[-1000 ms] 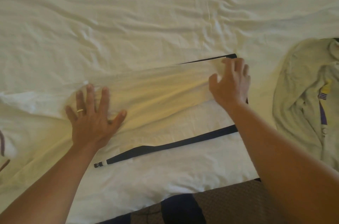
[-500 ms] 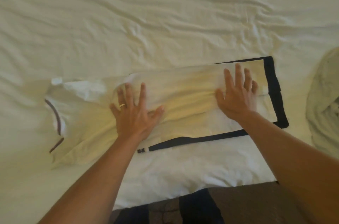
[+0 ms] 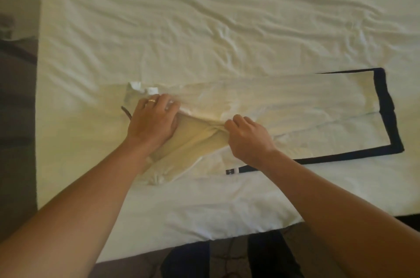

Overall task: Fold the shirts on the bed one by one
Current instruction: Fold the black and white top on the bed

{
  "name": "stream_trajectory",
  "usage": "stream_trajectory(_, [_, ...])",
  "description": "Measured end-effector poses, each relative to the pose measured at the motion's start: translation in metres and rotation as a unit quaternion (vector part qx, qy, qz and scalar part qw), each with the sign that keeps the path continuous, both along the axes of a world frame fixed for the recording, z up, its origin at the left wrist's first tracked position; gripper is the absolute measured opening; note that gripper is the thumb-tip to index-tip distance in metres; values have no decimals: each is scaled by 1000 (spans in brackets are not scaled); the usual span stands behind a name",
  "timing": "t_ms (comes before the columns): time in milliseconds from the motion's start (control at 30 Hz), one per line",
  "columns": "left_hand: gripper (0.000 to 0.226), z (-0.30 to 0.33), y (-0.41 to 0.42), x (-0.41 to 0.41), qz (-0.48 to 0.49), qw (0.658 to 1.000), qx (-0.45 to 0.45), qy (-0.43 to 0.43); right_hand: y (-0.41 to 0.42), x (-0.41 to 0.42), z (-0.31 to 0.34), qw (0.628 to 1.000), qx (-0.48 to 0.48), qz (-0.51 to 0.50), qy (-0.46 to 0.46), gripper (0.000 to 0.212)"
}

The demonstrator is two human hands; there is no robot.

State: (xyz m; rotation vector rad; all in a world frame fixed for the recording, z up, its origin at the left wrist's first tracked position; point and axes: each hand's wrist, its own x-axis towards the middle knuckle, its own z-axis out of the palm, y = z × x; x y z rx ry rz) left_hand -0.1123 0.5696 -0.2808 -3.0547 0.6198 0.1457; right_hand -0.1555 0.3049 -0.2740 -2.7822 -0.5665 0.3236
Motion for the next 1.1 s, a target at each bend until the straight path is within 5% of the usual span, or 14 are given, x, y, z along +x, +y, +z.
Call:
stream_trajectory(100, [10, 0, 2, 9, -12, 1000, 16, -4, -12, -7, 1, 999, 43, 13, -29, 20])
stream_trajectory(300, [33, 0, 7, 10, 6, 999, 30, 45, -26, -16, -10, 998, 23, 54, 38, 28])
stream_trajectory(433, [19, 14, -17, 10, 73, 992, 35, 98, -24, -5, -3, 992, 55, 64, 95, 9])
stream_trajectory(533, [27, 25, -40, 9, 164, 981, 34, 97, -38, 5, 16, 974, 129, -37, 182, 13])
stream_trajectory(667, [34, 27, -89, -9, 184, 981, -41, 45, -92, 11, 26, 954, 187, -211, 105, 8])
stream_trajectory(800, [51, 22, -160, -23, 126, 986, -89, 67, -180, 18, 27, 910, 146, -384, 61, 16])
stream_trajectory(1000, [77, 0, -250, -32, 90, 981, -79, 152, -297, 32, 22, 842, -46, -529, 100, 52])
stream_trajectory(1100, [81, -22, -271, -42, 100, 978, -53, 173, -331, 40, 16, 808, -26, -571, 142, 67])
